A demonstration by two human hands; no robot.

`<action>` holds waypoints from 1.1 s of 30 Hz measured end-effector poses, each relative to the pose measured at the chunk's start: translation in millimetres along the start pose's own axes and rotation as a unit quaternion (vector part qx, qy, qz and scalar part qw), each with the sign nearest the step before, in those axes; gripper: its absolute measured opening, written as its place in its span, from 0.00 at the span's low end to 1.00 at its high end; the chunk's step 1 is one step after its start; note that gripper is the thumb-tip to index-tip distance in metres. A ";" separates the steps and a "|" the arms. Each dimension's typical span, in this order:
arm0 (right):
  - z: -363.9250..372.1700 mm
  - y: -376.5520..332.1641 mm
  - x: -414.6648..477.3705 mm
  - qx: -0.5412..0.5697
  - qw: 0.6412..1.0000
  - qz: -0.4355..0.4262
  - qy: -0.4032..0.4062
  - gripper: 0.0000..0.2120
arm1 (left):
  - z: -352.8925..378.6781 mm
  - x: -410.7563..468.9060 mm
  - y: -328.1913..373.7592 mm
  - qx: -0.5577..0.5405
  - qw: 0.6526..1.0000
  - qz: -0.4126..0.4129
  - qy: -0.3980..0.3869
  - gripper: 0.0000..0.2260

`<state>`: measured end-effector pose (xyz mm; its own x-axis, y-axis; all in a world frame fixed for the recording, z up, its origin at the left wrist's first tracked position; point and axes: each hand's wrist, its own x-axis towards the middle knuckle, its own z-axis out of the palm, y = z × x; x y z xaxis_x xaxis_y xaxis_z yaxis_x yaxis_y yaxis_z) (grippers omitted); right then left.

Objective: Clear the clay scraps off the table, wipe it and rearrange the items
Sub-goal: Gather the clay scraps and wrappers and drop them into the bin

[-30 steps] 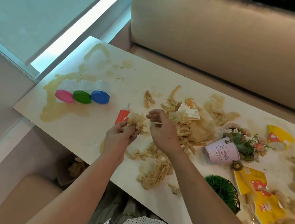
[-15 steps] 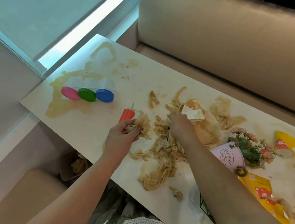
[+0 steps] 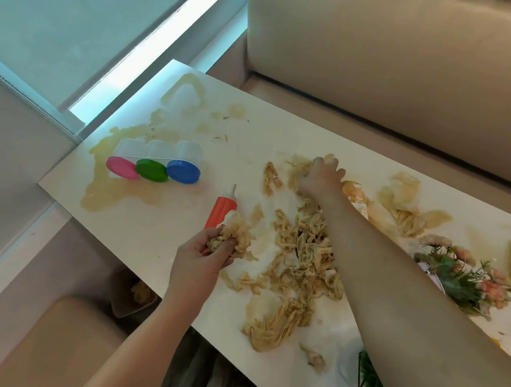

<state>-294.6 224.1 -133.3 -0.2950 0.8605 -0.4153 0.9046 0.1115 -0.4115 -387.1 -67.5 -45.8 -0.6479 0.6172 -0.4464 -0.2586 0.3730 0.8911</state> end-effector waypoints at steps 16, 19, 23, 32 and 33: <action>89.4 -51.3 -51.7 -0.172 0.931 -0.321 0.016 0.12 | -24.9 11.4 -7.7 -0.012 0.999 -0.031 0.036 0.08; 76.5 -42.0 -53.3 -0.073 0.939 -0.333 0.045 0.11 | -26.7 11.0 -4.8 -0.021 0.999 -0.033 0.032 0.09; 38.7 -38.2 -54.9 0.116 0.932 -0.309 0.148 0.08 | -25.7 8.7 -5.6 -0.035 0.998 -0.041 0.024 0.09; 57.2 -25.4 -51.2 -0.182 0.968 -0.171 -0.021 0.20 | -24.6 4.0 -8.6 -0.037 0.998 -0.042 0.022 0.10; 63.1 -23.5 -53.2 -0.174 0.967 -0.186 -0.004 0.18 | -25.9 3.8 -9.7 -0.037 0.998 -0.044 0.021 0.09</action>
<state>-319.5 144.3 -152.8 -0.6205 0.7253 -0.2982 0.7842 0.5741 -0.2354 -405.7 -86.7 -54.1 -0.6503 0.5537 -0.5202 -0.3663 0.3713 0.8532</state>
